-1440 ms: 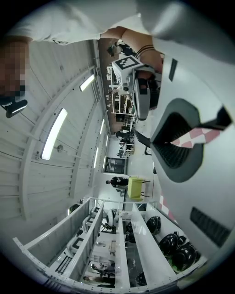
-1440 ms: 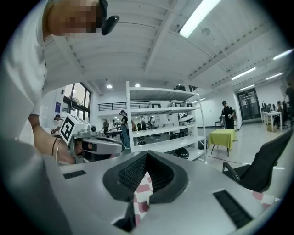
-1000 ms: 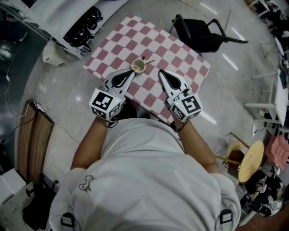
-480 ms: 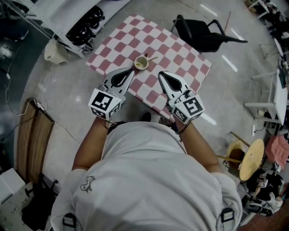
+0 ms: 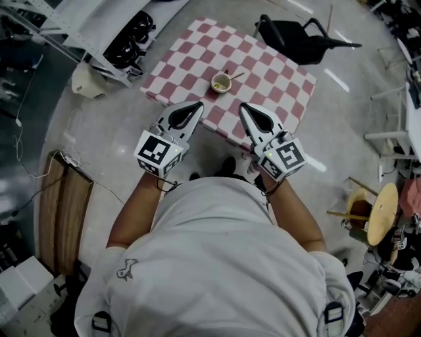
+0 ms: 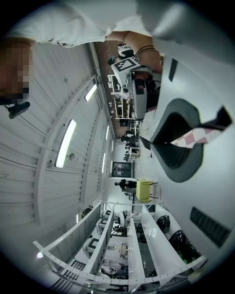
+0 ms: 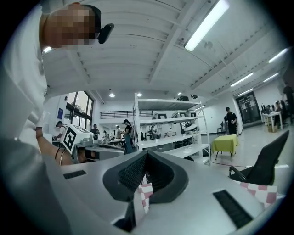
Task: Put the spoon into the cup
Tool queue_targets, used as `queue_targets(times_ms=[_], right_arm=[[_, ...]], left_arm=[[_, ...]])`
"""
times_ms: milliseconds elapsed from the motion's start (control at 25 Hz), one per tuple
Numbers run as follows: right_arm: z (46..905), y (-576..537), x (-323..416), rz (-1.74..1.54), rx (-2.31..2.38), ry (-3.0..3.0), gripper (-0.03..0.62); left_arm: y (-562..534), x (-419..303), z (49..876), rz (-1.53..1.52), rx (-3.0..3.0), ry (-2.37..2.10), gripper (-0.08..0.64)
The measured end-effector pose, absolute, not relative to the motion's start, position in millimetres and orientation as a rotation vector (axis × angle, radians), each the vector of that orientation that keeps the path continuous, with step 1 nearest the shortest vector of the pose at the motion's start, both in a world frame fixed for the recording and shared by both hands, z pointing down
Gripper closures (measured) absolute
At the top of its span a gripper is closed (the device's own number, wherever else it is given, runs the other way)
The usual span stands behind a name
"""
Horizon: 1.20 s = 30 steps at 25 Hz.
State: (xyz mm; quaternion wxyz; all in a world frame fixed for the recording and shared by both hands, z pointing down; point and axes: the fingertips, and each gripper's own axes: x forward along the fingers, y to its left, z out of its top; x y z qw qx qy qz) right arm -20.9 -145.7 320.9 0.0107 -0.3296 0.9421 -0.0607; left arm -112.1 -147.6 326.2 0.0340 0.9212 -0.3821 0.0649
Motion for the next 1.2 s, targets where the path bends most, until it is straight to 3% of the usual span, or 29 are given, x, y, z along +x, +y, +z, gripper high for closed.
queue_targets(times_ms=[560,1200], right_arm=[[330,-64,-57,-0.224,-1.244,2.886,0.56],[332,-10,-34,-0.207,-1.212,2.943,0.56]], left_arm=[[-72,-165,339,0.166,2.842,-1.036,0.546],[-25,-133,344,0.128,2.808,-1.034,0.548]])
